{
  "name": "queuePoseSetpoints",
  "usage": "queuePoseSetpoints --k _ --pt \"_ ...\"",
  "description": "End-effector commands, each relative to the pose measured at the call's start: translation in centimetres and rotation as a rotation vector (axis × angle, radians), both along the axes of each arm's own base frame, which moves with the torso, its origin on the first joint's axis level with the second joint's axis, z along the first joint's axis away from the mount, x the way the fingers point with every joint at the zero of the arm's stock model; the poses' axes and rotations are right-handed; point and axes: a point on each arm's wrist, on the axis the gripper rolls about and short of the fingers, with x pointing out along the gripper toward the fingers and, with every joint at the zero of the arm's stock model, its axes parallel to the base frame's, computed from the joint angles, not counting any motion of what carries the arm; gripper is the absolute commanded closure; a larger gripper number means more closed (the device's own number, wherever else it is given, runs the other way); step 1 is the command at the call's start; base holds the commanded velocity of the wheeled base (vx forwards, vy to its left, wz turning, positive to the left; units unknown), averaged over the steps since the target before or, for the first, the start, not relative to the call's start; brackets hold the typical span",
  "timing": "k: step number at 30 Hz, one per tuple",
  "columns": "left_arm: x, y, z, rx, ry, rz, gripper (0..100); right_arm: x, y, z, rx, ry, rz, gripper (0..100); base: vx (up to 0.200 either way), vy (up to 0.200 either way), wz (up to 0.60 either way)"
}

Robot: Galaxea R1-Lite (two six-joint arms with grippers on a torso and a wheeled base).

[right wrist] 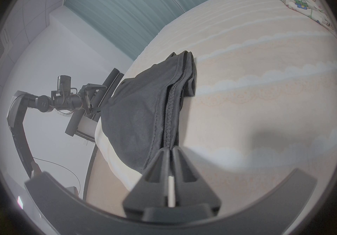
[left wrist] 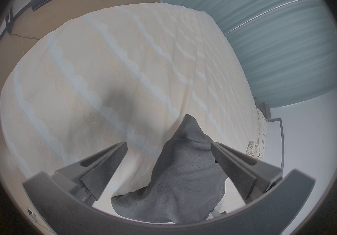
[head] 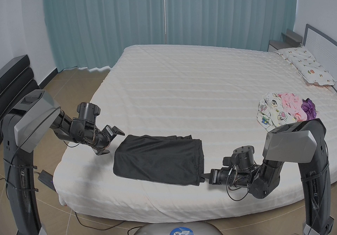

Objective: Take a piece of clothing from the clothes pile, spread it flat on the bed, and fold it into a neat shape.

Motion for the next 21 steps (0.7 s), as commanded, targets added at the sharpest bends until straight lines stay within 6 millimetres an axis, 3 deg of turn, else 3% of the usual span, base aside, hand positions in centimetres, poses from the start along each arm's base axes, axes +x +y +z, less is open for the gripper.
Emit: queuePoseSetpoints --k 1,11,12,21 --pt "0.0 0.0 -0.1 0.000 0.003 0.001 0 -0.3 -0.3 0.9 0.004 -0.009 -0.003 100 0.000 0.000 0.00" --pt "0.0 0.1 -0.1 0.000 0.003 0.002 0 -1.6 -1.5 1.6 0.013 0.025 0.021 100 0.000 0.000 0.00" --pt "0.0 0.1 -0.1 0.000 0.003 0.002 0 -1.7 -1.5 1.5 0.006 0.023 0.026 0 0.000 0.000 0.00" --pt "0.0 0.2 -0.1 0.000 0.003 0.005 0 -1.7 -1.5 1.2 -0.015 -0.006 0.047 0 0.000 0.000 0.00"
